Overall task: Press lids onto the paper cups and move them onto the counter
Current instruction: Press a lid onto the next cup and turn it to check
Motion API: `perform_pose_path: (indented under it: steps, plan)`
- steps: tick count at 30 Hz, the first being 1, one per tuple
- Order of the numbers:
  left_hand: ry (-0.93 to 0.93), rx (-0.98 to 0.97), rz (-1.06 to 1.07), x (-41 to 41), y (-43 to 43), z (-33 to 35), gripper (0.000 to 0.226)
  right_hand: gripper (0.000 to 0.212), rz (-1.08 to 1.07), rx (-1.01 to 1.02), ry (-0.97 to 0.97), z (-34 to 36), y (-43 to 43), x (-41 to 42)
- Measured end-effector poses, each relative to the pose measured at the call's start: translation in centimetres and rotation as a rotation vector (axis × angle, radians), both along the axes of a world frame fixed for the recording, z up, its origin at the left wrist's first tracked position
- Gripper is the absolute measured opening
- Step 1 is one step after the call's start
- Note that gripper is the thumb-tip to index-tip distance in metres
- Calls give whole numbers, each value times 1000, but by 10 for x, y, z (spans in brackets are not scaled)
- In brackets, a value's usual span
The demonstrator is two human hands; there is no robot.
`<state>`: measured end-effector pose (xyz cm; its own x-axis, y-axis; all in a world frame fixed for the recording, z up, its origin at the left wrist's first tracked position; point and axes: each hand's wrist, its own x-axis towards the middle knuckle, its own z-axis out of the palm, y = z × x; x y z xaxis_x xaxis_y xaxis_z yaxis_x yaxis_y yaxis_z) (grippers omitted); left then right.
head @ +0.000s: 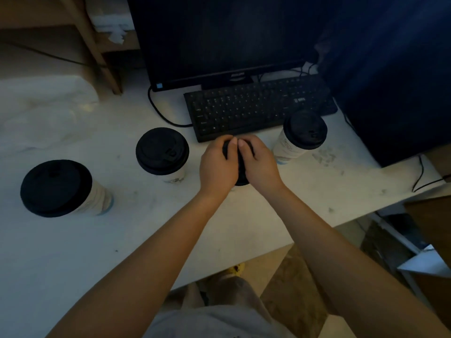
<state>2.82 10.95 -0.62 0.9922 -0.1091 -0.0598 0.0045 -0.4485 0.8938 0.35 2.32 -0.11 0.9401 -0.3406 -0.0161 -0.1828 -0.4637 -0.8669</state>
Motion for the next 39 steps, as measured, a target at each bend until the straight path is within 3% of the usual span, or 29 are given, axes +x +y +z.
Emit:
perform_pose_path:
  steps: [7, 18, 27, 33, 39]
  plan:
    - [-13, -15, -51, 0, 3, 5, 31, 25, -22, 7, 20, 1, 0, 1]
    - [102, 93, -318, 36, 15, 16, 39, 32, -137, 308, 255, 16, 5, -12]
    - [-16, 219, -361, 45, 5, 27, 50, 29, -243, 98, 146, -2, 14, -41]
    - [12, 146, -273, 27, 13, 27, 39, 43, -169, 162, 180, 14, 2, -30]
    - [152, -30, -43, -3, 9, 19, 40, 35, -72, 210, 162, 19, -5, -1]
